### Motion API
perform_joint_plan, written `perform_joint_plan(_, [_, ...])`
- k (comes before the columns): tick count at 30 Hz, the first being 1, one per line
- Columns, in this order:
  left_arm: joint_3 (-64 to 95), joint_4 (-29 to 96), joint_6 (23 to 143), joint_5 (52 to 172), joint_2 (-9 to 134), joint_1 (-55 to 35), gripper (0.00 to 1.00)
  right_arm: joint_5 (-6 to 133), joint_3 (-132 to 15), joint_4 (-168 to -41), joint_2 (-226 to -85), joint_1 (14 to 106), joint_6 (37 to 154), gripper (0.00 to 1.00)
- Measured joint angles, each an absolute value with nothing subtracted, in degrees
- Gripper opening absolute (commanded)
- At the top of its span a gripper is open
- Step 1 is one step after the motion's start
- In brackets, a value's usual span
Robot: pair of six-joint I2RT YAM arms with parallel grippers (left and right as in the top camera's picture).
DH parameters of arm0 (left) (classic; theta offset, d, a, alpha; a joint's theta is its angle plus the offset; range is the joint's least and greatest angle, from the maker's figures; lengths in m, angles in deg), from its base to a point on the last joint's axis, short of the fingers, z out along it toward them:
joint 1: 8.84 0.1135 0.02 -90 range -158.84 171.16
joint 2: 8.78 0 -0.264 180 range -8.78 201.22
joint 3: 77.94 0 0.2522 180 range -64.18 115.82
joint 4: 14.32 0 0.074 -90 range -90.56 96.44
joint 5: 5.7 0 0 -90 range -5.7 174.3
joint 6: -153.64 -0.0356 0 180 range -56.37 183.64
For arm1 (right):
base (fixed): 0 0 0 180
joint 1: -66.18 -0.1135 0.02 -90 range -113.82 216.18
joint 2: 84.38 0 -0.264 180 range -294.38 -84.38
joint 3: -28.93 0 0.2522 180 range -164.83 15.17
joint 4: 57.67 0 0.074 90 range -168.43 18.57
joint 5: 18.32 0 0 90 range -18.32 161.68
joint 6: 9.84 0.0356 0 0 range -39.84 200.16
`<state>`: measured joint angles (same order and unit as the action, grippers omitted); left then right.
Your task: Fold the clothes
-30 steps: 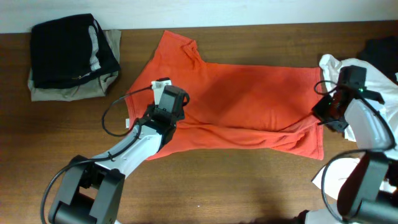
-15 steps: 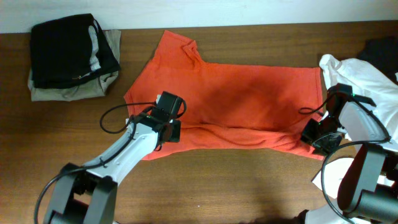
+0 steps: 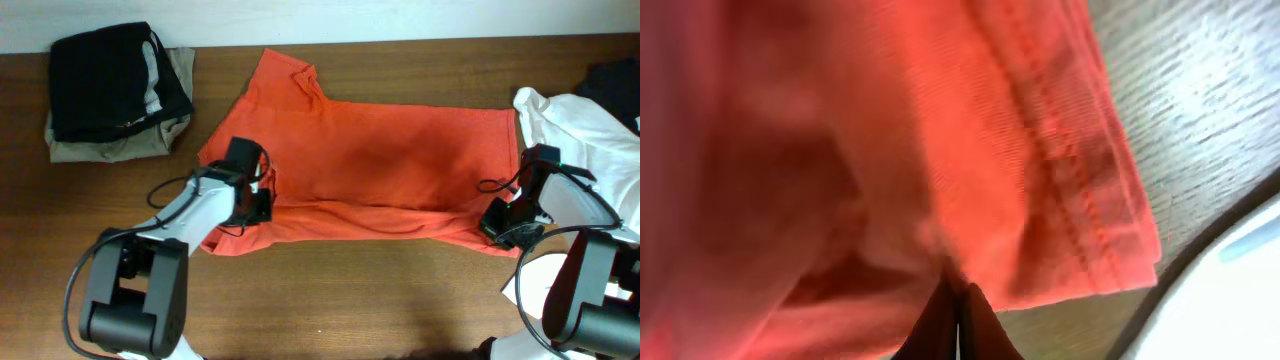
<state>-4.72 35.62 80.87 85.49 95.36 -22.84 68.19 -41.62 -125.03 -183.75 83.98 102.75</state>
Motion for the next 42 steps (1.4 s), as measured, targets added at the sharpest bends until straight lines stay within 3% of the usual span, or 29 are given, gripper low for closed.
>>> perform_joint_plan(7, [-4.33,41.83,82.27,87.92,95.36,-12.13,0.01,68.15,-40.4,-128.51,-183.75,83.9,107.34,0.04])
perform_joint_plan(14, [-6.8,45.2,82.73,87.09,91.18,-10.95,0.01,70.64,-40.23,-134.74,-176.17,83.65,110.64,0.04])
perform_joint_plan(16, [-6.95,44.3,82.75,87.11,87.29,-10.95,0.13,71.71,-40.18,-135.63,-173.0,83.63,111.51,0.04])
perform_joint_plan(17, [-6.93,43.3,82.99,87.07,84.87,-10.95,0.33,72.19,-40.18,-135.61,-171.93,83.63,111.99,0.09])
perform_joint_plan(18, [-6.91,41.94,82.95,86.15,82.53,-10.75,0.56,73.83,-40.18,-135.41,-171.07,83.63,112.65,0.19])
perform_joint_plan(19, [-6.86,40.74,83.08,85.84,81.08,-10.4,0.71,75.06,-40.18,-135.26,-170.61,83.74,112.97,0.39])
perform_joint_plan(20, [-6.8,39.47,83.23,85.89,79.86,-10.01,0.73,76.22,-40.18,-135.24,-170.4,83.79,113.28,0.64])
perform_joint_plan(21, [-6.75,38.49,83.23,86.46,79.44,-9.81,0.77,76.78,-40.18,-135.2,-170.4,83.79,112.87,0.78])
perform_joint_plan(22, [-6.75,37.57,83.45,87.4,79.44,-9.84,0.77,77.26,-40.18,-135.28,-170.4,83.79,112.65,0.87])
perform_joint_plan(26, [-6.75,36.48,83.43,89.58,79.51,-11.34,0.77,78.12,-40.18,-135.11,-170.4,83.79,111.84,0.99])
perform_joint_plan(35, [-6.75,31.54,83.4,90.54,80.47,-17.09,0.77,74.58,-41.17,-127.59,-170.4,83.79,107.47,0.99])
perform_joint_plan(42, [-6.62,29.26,83.4,91.42,91.51,-17.83,0.77,68.04,-41.3,-127.35,-170.4,83.79,103.69,0.99])
